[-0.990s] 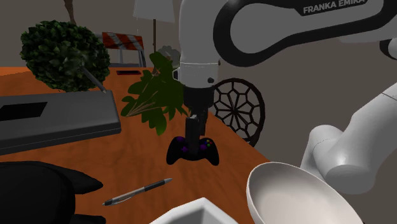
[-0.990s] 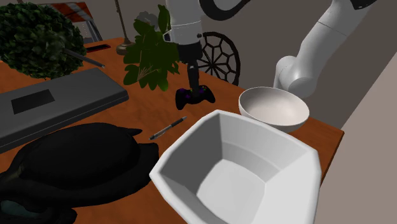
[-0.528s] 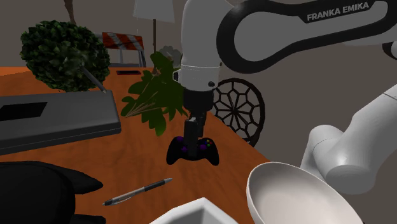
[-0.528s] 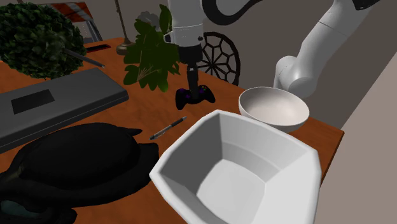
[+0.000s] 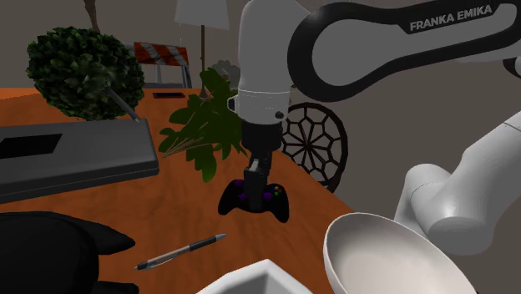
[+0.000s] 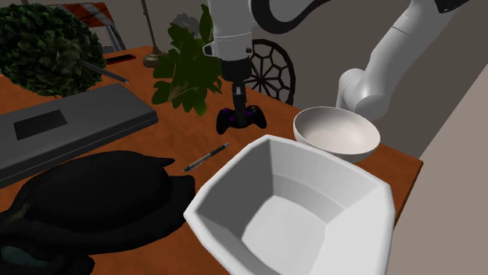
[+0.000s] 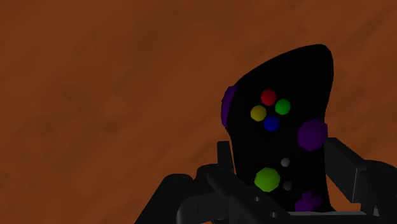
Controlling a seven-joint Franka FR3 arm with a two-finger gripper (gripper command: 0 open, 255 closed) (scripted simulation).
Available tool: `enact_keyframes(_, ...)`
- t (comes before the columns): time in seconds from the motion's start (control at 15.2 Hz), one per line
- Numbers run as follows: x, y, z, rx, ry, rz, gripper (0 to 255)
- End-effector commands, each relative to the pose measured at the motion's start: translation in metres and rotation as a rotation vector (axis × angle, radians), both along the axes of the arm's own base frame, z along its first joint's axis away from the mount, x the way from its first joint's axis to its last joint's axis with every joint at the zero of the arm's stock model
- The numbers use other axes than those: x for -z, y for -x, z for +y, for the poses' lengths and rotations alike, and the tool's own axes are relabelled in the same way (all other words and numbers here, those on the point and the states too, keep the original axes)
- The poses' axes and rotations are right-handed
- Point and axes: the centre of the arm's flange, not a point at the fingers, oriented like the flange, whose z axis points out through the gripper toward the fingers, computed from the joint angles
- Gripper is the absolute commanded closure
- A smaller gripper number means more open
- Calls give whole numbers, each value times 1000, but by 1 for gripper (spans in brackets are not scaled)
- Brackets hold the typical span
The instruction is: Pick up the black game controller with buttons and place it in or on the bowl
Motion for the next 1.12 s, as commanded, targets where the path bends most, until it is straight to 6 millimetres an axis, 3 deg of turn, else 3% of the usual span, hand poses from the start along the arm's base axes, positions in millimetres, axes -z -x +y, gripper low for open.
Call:
enact_keyframes(0.0, 16, 0, -3, 2, 15, 37, 255)
enact_keyframes(0.33, 15, -8, -7, 1, 15, 37, 255)
enact_keyframes(1.06, -43, -8, -7, 1, 15, 37, 255)
